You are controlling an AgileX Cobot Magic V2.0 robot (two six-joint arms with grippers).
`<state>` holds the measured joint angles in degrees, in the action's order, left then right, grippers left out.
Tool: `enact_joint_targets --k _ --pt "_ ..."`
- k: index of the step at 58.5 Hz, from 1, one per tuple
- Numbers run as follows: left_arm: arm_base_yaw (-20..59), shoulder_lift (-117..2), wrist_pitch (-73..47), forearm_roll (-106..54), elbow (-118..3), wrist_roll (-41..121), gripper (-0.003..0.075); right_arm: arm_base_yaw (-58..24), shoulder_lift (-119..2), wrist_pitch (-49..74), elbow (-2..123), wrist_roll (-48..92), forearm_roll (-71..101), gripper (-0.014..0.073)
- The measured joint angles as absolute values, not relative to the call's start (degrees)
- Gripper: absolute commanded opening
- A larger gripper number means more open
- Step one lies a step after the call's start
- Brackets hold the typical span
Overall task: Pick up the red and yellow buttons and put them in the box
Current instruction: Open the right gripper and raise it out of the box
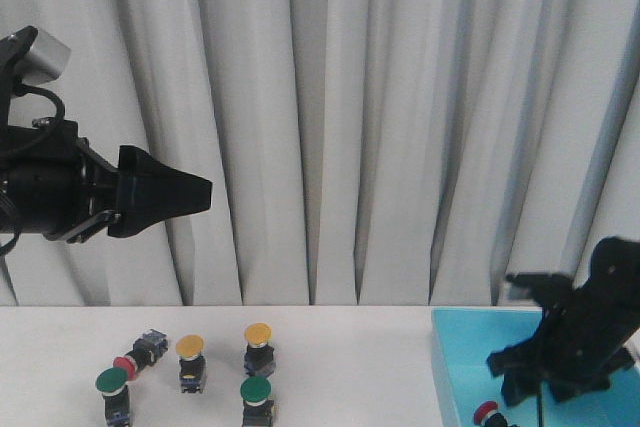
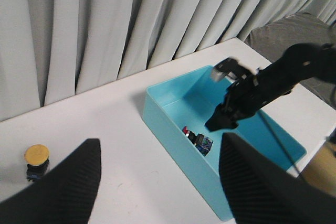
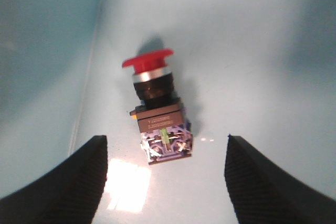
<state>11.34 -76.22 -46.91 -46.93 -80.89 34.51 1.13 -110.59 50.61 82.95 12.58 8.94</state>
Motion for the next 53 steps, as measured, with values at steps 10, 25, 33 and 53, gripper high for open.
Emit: enact_joint_targets --k 10,25,33,53 --pt "11.3 -76.2 -47.5 -46.8 -80.9 34.5 0.0418 1.5 -102.2 50.6 83.0 12.6 9.5 0.0360" --pt "11.3 -76.2 -54.6 -37.1 -80.9 34.4 0.0169 1.5 -90.4 54.1 83.0 22.1 27.5 0.0009" --pt "11.3 -76.2 -58.7 -34.2 -80.7 34.4 0.0019 1.5 -84.2 57.6 83.0 31.2 39.3 -0.0007" --pt "11.3 -71.5 -55.0 -33.8 -68.6 34.4 -0.0007 0.7 -59.6 50.8 69.8 42.0 48.4 -0.0004"
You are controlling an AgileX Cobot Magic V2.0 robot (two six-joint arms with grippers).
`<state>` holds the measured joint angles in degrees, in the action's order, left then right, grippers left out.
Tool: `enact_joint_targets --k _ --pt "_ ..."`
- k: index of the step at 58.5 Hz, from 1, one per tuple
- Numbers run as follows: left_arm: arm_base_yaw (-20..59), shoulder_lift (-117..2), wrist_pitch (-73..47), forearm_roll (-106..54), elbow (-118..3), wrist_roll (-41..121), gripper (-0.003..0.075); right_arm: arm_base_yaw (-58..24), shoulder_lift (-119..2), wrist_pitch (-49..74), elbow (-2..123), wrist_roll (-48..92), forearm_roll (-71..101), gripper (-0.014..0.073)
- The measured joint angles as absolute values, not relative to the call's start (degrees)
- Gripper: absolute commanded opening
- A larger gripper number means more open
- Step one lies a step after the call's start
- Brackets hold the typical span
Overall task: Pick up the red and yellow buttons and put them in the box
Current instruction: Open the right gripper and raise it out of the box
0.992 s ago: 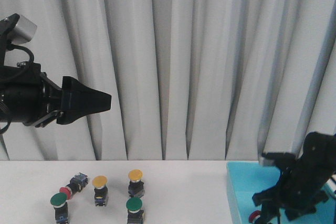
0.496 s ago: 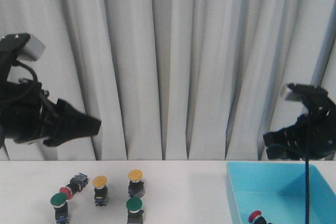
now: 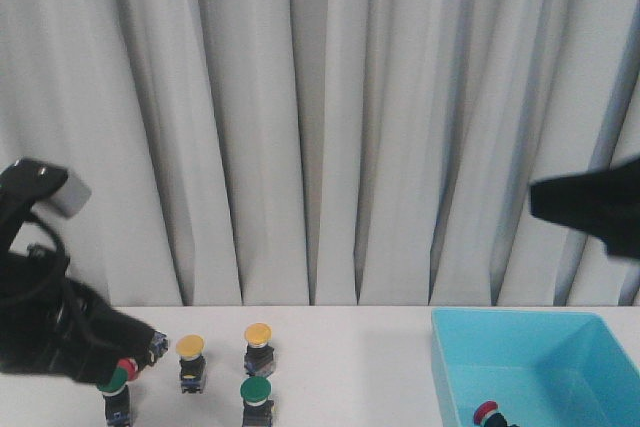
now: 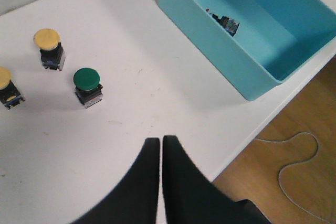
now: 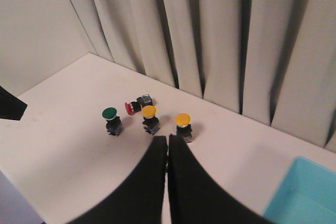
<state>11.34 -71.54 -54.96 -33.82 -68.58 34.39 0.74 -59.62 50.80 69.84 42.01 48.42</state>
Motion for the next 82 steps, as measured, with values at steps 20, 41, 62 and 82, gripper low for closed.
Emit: enact_joint_targets --k 20,41,62,82 --pt "11.3 -62.4 -37.0 -31.1 -53.0 34.4 -0.0007 0.7 -37.9 38.9 44.3 46.6 47.6 -0.0004" --pt "11.3 -63.1 -27.8 -23.3 -52.8 29.7 0.0064 0.7 -31.5 38.3 39.8 46.7 47.5 -0.0004" --pt "11.3 -77.7 -32.0 -23.1 -70.1 26.7 0.0480 0.7 -31.5 38.4 39.8 46.7 47.5 -0.0004" --pt "11.3 -95.5 -36.0 -14.0 -88.0 12.8 0.0576 0.7 -31.5 38.8 39.8 46.7 47.5 -0.0004"
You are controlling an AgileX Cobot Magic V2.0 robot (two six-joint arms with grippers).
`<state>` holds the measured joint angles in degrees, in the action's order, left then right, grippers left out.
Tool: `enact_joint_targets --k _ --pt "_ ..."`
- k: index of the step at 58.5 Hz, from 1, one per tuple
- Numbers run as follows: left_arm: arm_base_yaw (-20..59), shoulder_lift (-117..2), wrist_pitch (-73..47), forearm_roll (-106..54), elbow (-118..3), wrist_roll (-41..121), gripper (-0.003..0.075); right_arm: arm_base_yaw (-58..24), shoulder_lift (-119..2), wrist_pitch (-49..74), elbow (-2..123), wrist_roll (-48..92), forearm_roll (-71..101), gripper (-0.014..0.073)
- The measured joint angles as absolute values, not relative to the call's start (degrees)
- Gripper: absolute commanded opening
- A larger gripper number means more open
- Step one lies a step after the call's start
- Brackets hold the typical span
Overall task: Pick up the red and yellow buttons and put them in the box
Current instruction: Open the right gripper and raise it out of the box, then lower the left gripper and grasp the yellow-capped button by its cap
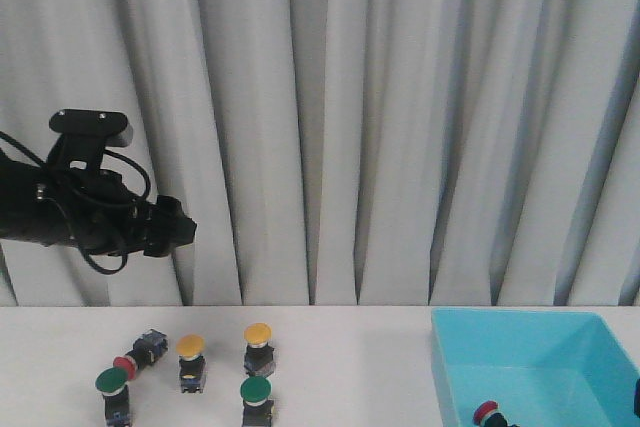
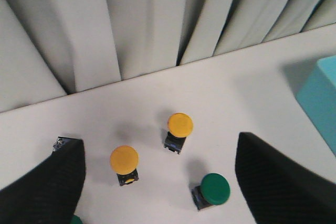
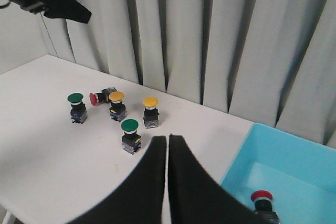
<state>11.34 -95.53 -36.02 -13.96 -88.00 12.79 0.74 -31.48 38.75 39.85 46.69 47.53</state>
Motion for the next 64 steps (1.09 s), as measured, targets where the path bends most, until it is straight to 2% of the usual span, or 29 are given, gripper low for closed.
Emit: enact_joint_targets --k 27,64 --pt "11.3 -115.9 -37.9 -8.8 -97.2 7.3 0.0553 0.7 -31.5 42.6 39.8 46.5 47.5 -0.0004" --pt "11.3 -126.5 -36.6 -8.8 -101.9 7.2 0.0552 0.7 -31.5 43.8 39.8 46.3 47.6 -0.0004"
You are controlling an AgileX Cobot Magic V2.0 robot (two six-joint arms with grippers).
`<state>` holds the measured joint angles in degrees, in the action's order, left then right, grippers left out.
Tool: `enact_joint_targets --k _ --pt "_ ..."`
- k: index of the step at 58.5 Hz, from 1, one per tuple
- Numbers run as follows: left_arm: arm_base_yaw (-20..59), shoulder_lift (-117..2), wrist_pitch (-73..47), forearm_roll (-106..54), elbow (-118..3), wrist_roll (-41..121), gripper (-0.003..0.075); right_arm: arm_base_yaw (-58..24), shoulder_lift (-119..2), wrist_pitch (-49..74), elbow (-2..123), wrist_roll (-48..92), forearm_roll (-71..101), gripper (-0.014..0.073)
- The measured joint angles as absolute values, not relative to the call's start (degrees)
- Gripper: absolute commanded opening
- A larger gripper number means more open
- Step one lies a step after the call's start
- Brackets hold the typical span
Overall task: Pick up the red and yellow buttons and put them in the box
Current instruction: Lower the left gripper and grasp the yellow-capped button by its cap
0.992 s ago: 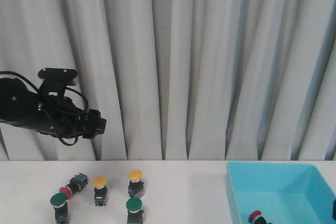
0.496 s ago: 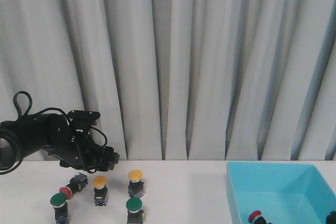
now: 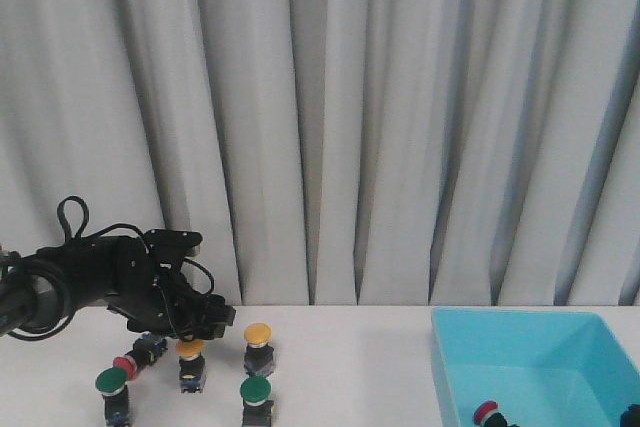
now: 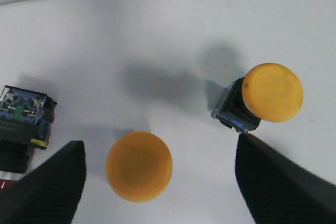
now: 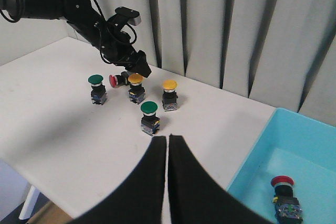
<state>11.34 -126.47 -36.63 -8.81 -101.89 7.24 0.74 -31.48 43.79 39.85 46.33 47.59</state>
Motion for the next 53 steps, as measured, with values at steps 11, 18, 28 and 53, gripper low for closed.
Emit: enact_joint_targets --k 11,18,28,53 --pt "11.3 -127.8 -36.6 -8.8 -101.9 7.2 0.0552 0.7 -31.5 43.8 39.8 46.3 47.6 -0.0004" --pt "11.3 -128.8 -36.6 -8.8 -102.1 7.2 0.0552 0.7 -31.5 43.8 39.8 46.3 47.6 -0.0004" --pt "10.9 -130.0 -36.6 -8.8 -102.2 7.2 0.0552 0.7 -31.5 43.8 39.8 46.3 47.6 -0.0004" --pt "10.7 -130.4 -36.6 -8.8 -102.5 7.1 0.0405 0.7 -31.5 43.8 39.8 46.3 47.6 -0.0004"
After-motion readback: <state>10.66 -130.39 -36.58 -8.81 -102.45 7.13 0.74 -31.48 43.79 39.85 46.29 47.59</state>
